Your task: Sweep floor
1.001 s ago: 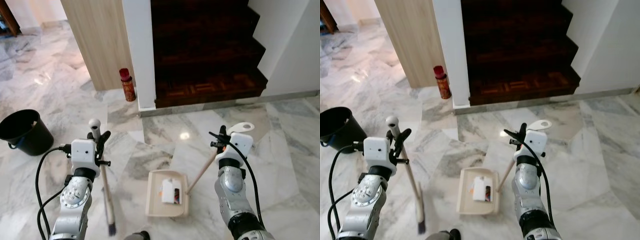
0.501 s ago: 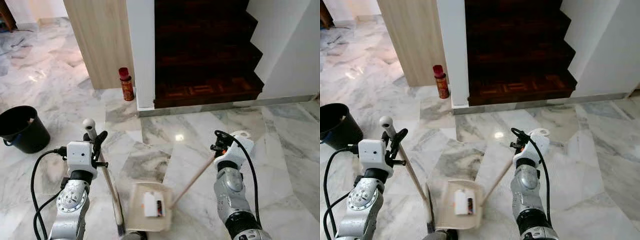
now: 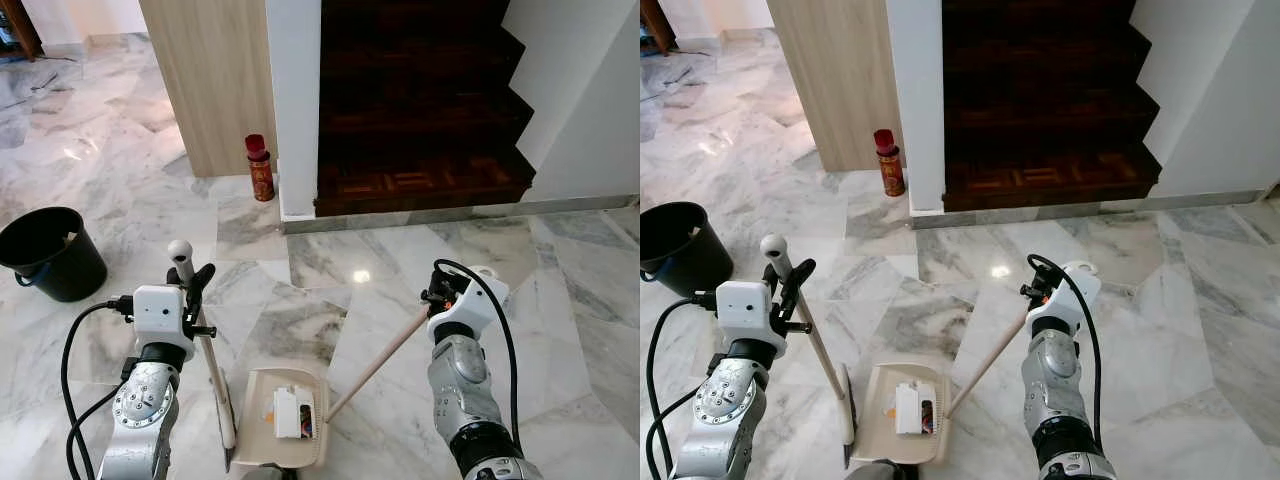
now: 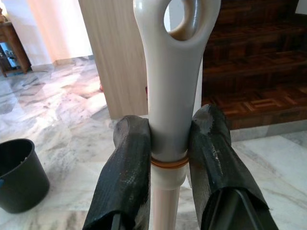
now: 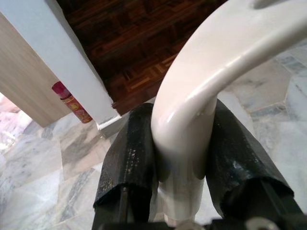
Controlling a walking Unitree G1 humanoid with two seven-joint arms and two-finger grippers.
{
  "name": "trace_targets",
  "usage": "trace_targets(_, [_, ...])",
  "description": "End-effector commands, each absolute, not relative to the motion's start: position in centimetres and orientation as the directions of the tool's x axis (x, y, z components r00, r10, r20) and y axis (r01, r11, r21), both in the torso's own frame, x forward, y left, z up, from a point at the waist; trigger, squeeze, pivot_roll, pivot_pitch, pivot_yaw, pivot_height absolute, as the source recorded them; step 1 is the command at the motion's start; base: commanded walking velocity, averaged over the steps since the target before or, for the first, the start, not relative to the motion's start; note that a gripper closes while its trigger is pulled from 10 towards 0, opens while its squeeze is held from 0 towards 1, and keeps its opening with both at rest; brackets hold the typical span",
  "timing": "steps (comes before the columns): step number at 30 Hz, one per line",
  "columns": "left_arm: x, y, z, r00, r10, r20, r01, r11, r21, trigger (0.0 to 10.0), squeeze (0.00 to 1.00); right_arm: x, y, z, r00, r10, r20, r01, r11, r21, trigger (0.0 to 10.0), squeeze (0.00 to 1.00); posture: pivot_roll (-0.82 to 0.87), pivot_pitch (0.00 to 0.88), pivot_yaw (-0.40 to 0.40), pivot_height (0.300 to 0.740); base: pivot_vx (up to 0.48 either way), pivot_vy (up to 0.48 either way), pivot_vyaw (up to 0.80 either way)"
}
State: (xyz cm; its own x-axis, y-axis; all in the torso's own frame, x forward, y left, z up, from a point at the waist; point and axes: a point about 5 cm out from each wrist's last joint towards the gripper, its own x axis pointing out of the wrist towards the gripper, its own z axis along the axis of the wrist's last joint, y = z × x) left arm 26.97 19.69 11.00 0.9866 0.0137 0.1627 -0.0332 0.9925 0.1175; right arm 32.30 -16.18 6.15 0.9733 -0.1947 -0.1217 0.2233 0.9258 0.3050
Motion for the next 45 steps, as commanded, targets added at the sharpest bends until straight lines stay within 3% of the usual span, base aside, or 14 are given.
trace_targets(1, [27.12, 19.51, 12.10, 0.978, 0.006, 0.209, -0.030, 0.993, 0.111, 10.0, 0.00, 33.12, -15.92, 7.91, 0.980, -0.189, -0.055, 0.196, 0.916, 0.349, 10.0, 0.00, 0.14, 0.061, 0.013, 0.740, 0.000, 0.000, 0.00])
trace_targets(9, [26.99, 19.48, 11.97, 0.979, 0.015, 0.205, -0.037, 0.994, 0.104, 10.0, 0.00, 33.13, -16.10, 8.03, 0.982, -0.182, -0.047, 0.187, 0.918, 0.349, 10.0, 0.00, 0.14, 0.071, 0.007, 0.740, 0.000, 0.000, 0.00])
trace_targets(45, [26.72, 19.64, 11.77, 0.979, 0.051, 0.200, -0.071, 0.993, 0.092, 10.0, 0.00, 33.28, -16.29, 8.17, 0.985, -0.163, -0.052, 0.171, 0.925, 0.339, 10.0, 0.00, 0.14, 0.088, -0.012, 0.740, 0.000, 0.339, 0.00])
